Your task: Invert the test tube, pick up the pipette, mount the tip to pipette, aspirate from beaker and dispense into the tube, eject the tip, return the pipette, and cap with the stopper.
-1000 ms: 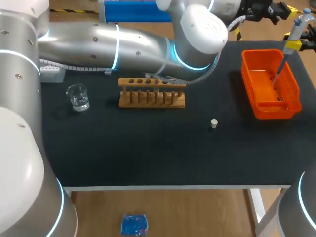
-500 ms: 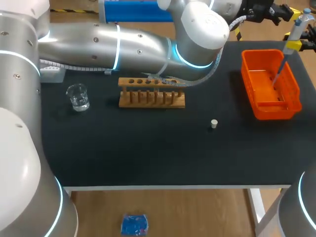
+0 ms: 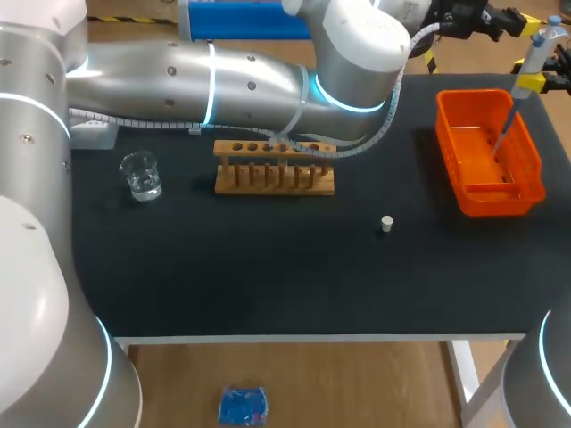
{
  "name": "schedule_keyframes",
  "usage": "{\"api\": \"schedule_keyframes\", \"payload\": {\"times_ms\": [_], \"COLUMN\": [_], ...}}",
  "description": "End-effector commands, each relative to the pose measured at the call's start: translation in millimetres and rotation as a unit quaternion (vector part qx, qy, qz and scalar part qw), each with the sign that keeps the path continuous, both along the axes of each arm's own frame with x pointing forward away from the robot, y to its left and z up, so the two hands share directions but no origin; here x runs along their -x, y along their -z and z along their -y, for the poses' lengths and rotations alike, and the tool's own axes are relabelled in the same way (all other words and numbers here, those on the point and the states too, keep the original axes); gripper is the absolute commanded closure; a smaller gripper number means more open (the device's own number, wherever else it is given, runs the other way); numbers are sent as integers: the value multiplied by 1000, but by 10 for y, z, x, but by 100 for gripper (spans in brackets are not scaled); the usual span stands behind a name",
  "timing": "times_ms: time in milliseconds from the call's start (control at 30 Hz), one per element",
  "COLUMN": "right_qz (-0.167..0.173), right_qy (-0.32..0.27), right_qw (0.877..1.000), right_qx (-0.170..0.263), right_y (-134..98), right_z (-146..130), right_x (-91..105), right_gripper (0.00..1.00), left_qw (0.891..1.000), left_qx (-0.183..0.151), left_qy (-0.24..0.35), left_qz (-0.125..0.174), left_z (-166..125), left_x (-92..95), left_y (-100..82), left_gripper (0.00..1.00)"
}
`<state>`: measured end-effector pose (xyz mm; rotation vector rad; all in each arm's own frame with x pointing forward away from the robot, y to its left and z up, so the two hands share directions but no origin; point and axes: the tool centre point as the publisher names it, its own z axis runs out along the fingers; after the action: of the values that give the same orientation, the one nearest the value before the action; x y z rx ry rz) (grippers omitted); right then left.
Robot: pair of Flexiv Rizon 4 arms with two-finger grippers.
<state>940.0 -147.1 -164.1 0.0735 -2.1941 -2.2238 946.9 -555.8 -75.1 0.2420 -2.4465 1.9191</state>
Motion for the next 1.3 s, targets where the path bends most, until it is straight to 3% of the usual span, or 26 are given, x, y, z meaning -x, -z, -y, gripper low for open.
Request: {"api": "schedule_keyframes", "payload": {"times_ms": [33,400,633,1300], "right_qz": [0,0,0,0], "right_qy": [-3,-3,-3,-3], "right_qw": [1000,1000,1000,1000], "right_qx": [0,0,0,0], "right_y": [-3,-3,-3,-3], "right_z": [15,15,15,15], "right_x": [-17,-17,-17,-17], "right_gripper": [100,100,100,100], "left_qw": [999,1000,1000,999], "left_qx": [41,18,25,22], "left_qy": [-2,-6,-9,-10], "left_qz": [4,6,6,35], "left_z": [-3,33,31,37], "left_x": [1,19,36,62], "left_y": [47,107,136,-155], "left_gripper": [100,100,100,100]}}
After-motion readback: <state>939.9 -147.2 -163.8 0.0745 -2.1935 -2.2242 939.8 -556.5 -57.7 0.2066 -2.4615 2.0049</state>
